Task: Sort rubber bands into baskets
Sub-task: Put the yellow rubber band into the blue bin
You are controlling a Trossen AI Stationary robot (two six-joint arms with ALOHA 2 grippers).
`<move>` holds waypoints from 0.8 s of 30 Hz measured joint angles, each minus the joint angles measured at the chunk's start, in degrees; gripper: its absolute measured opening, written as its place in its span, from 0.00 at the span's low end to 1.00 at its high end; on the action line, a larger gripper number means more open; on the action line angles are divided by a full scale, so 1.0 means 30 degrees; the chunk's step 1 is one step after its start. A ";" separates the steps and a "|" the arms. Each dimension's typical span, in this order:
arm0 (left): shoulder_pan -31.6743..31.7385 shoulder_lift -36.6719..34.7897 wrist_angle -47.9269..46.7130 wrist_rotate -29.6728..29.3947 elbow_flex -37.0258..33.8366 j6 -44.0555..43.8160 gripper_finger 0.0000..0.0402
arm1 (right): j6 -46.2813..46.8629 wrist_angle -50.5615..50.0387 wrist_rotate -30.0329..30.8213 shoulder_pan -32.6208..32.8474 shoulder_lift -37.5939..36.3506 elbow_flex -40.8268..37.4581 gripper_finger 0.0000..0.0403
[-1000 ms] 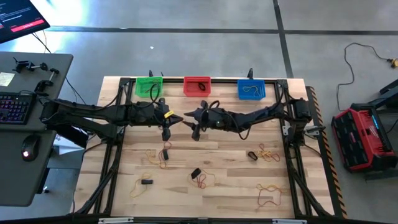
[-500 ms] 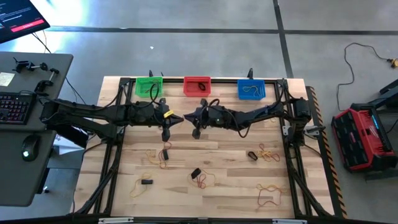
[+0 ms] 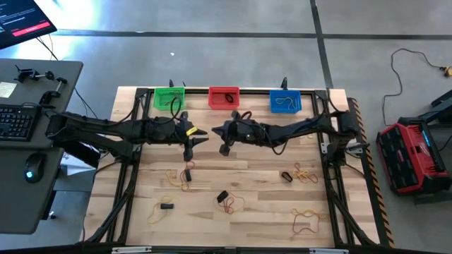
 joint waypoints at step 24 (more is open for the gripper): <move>-0.0820 0.0000 0.7905 0.0701 -0.5093 -0.1020 0.42 | -0.1067 -1.3195 0.8511 -0.1163 -0.5820 0.0000 0.00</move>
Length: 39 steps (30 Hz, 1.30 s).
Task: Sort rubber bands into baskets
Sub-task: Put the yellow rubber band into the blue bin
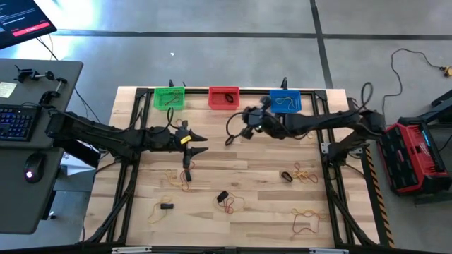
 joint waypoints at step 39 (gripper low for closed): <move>-0.0123 0.0000 -0.0124 -0.0007 0.0000 0.0187 0.42 | 0.0287 0.4420 -0.2210 -1.0954 -0.3304 -0.8292 0.00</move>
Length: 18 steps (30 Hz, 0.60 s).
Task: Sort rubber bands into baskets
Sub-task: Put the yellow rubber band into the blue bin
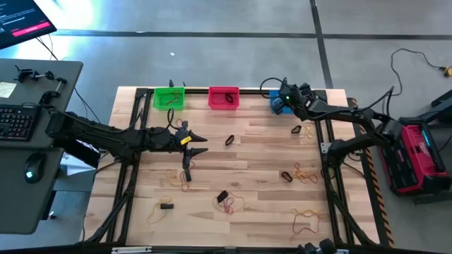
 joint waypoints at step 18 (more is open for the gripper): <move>0.0022 0.0000 0.0015 -0.0080 0.0000 0.0040 0.42 | 0.6155 -0.4930 -0.4370 -0.3264 0.0044 0.1351 0.00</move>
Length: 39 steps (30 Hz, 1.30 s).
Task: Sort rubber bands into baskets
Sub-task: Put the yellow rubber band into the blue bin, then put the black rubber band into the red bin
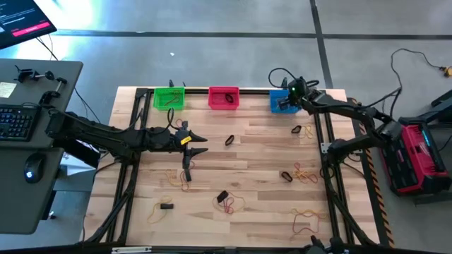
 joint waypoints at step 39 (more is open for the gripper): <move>0.0007 0.0000 -0.0102 -0.0121 0.0000 0.0782 0.42 | -0.0611 -1.1083 -0.4756 -0.0601 0.7060 1.0347 0.33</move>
